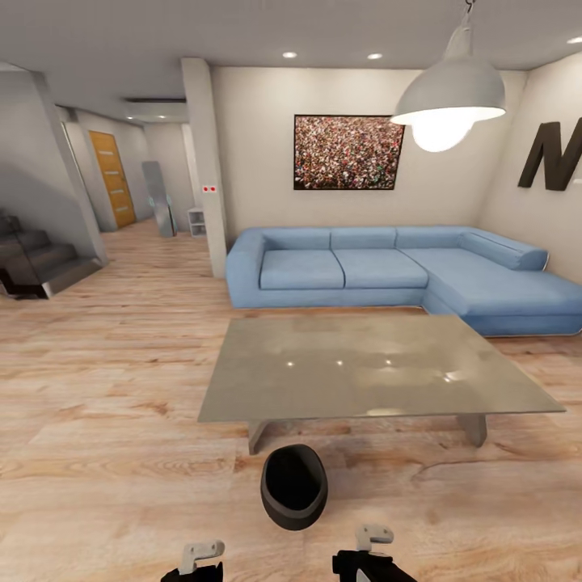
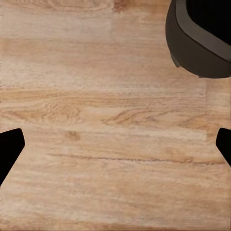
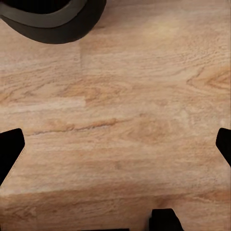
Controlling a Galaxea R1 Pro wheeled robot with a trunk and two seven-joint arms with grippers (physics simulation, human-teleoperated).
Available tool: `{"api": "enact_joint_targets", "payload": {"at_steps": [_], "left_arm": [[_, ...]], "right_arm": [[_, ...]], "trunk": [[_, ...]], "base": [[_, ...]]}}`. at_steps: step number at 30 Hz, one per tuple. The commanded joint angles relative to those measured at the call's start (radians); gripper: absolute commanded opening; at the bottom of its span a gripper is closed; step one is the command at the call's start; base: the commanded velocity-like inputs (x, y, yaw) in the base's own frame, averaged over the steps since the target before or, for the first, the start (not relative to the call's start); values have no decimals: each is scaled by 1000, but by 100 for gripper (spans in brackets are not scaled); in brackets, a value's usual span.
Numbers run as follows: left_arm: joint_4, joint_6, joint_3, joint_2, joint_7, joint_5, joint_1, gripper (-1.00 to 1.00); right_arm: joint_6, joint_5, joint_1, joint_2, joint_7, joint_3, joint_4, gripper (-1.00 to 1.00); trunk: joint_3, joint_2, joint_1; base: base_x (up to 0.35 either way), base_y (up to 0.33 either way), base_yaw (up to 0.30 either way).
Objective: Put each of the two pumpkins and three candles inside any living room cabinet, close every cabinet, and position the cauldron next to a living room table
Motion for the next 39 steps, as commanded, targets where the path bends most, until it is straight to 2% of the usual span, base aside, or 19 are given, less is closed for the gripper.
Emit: {"api": "enact_joint_targets", "payload": {"at_steps": [1,19,32,39], "left_arm": [[1,-4,-9,1,6,10,-1,100],[1,-4,-11,0,6,10,-1,100],[2,-4,-12,0,6,9,-1,100],[23,-6,-12,-1,5,1,-1,100]], "right_arm": [[6,-8,0,0,-6,9,-2,100],[6,-8,0,0,-6,9,-2,100],[6,-8,0,0,-6,9,-2,100],[6,-8,0,0,-6,9,-2,100]], "trunk": [[-1,0,0],[-1,0,0],[-1,0,0],[-1,0,0]], "base": [[260,0,134],[97,-5,179],[156,-145,73],[49,-52,253]]}}
